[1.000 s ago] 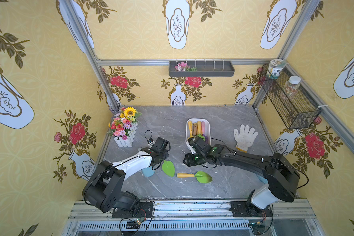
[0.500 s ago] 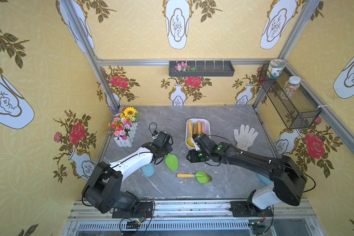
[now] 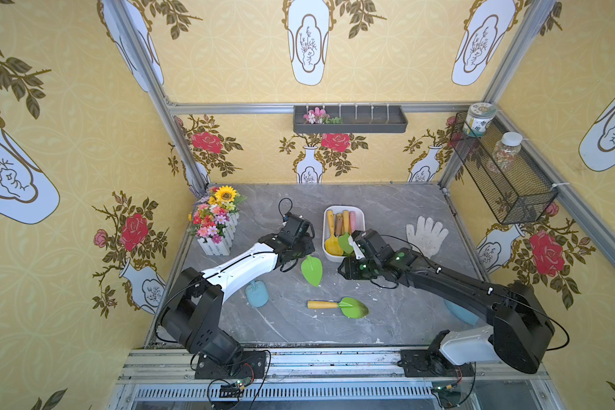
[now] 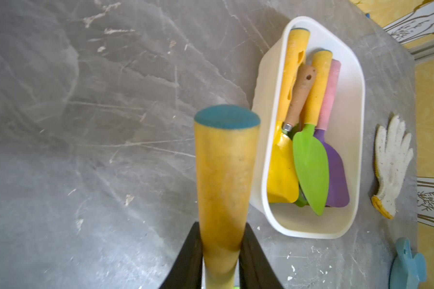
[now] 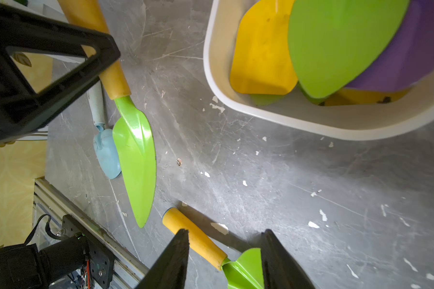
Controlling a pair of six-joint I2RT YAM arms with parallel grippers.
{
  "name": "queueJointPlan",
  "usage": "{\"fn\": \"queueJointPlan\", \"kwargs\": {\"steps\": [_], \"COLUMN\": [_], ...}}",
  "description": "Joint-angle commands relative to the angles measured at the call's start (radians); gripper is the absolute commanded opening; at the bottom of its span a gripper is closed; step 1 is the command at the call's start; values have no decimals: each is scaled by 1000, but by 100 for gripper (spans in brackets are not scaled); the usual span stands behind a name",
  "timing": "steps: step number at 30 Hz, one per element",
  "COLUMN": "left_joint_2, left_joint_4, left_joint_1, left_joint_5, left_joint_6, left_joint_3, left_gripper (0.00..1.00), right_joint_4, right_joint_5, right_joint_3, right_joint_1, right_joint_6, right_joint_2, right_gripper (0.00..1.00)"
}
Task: Put the shovel into the storage box
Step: Place the shovel in the storage box.
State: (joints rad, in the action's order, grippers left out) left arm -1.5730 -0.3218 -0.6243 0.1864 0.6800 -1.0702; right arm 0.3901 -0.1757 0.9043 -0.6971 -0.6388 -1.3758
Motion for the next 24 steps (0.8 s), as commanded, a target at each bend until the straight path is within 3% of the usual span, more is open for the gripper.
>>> {"fn": "queueJointPlan", "kwargs": {"steps": [1, 17, 24], "left_joint_2": [-44, -364, -483], "left_joint_4": [18, -11, -19], "left_joint_1": [-8, -22, -22], "left_joint_5": [-36, -91, -71], "left_joint_6": [-50, -221, -289], "left_joint_3": [-56, -491, -612], "left_gripper": [18, 19, 20], "right_joint_4": [11, 48, 54], "right_joint_5": [13, 41, 47], "right_joint_3": [-20, -102, -105], "right_joint_1": [17, 35, 33], "right_joint_6": [-20, -55, -62], "right_joint_2": [27, 127, 140], "right_gripper": [51, 51, 51]}}
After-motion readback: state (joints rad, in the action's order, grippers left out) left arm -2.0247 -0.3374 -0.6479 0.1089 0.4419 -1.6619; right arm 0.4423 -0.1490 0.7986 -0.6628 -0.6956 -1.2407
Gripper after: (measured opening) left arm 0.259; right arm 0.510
